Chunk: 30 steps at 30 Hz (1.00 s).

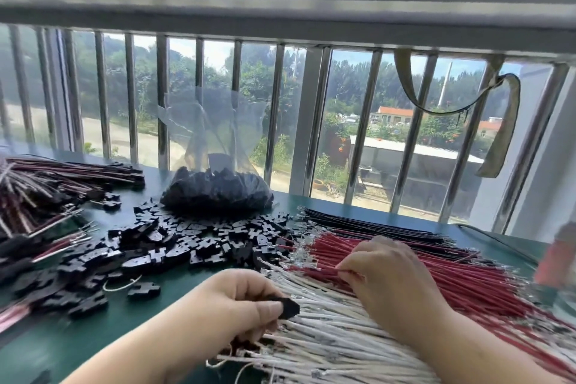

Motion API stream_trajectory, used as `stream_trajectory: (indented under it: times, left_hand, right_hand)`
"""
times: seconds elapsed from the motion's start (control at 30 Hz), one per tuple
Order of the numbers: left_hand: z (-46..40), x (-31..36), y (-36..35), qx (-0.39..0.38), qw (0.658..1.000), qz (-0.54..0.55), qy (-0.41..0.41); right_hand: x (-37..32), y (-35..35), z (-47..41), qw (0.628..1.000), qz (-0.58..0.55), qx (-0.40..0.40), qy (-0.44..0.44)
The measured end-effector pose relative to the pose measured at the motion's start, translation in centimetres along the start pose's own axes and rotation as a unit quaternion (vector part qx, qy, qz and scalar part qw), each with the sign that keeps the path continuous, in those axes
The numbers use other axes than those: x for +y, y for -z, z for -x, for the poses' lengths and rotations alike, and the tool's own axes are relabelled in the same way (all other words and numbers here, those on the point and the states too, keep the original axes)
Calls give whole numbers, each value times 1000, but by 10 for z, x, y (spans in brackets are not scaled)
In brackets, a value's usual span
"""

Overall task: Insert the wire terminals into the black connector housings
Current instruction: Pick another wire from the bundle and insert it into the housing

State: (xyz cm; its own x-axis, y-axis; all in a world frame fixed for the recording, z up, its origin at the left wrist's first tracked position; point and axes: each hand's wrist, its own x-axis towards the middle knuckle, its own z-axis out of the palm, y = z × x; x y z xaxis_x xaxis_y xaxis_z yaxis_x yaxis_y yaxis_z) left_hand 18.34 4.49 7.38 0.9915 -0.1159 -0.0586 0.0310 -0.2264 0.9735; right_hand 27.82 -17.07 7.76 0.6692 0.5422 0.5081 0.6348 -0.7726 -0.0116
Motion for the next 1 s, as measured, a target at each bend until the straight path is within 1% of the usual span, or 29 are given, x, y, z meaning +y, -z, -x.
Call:
stream_trajectory:
  times: [0.07, 0.13, 0.2, 0.23, 0.27, 0.3, 0.37, 0.4, 0.43, 0.47, 0.53, 0.67, 0.73, 0.87, 1.0]
  left_hand:
    - [1, 1, 1, -7, 1000, 15, 4]
    - [1, 0, 3, -15, 1000, 19, 3]
    - [1, 0, 3, -20, 1000, 16, -3]
    - [2, 1, 3, -23, 1000, 15, -9]
    - [3, 1, 3, -27, 999, 14, -16]
    - [4, 2, 3, -30, 999, 11, -21]
    - [3, 0, 5, -40, 999, 1, -31]
    - [3, -1, 7, -48, 998, -3, -36]
    - [2, -1, 8, -60, 997, -4, -42]
    - [2, -1, 10, -73, 996, -2, -47]
    - [1, 1, 11, -87, 995, 1, -49]
    - [-2, -1, 13, -74, 995, -13, -66]
    - [-1, -2, 13, -80, 994, -12, -78]
    - [-1, -2, 14, -100, 991, 19, -90]
    - [-1, -5, 14, -102, 989, 48, -100]
  right_hand:
    - [1, 8, 1, 1000, -1, 27, -8]
    - [2, 18, 4, 994, -41, 96, -38]
    - [-3, 29, 11, 976, -146, 147, -58]
    - [-7, 36, 16, 964, -219, 141, -51]
    - [-13, 42, 21, 951, -288, 103, -38]
    - [-21, 47, 25, 943, -328, 46, -25]
    - [-31, 50, 29, 932, -357, -64, -11]
    - [-35, 48, 30, 922, -375, -93, -10]
    - [-36, 46, 31, 915, -390, -105, -12]
    - [-37, 45, 30, 912, -395, -109, -15]
    - [-35, 40, 28, 919, -381, -100, -7]
    - [-34, 36, 29, 941, -328, -84, -2]
    - [-35, 34, 31, 946, -315, -75, -4]
    - [-36, 37, 32, 941, -333, -59, -11]
    - [-35, 38, 34, 939, -338, -58, -28]
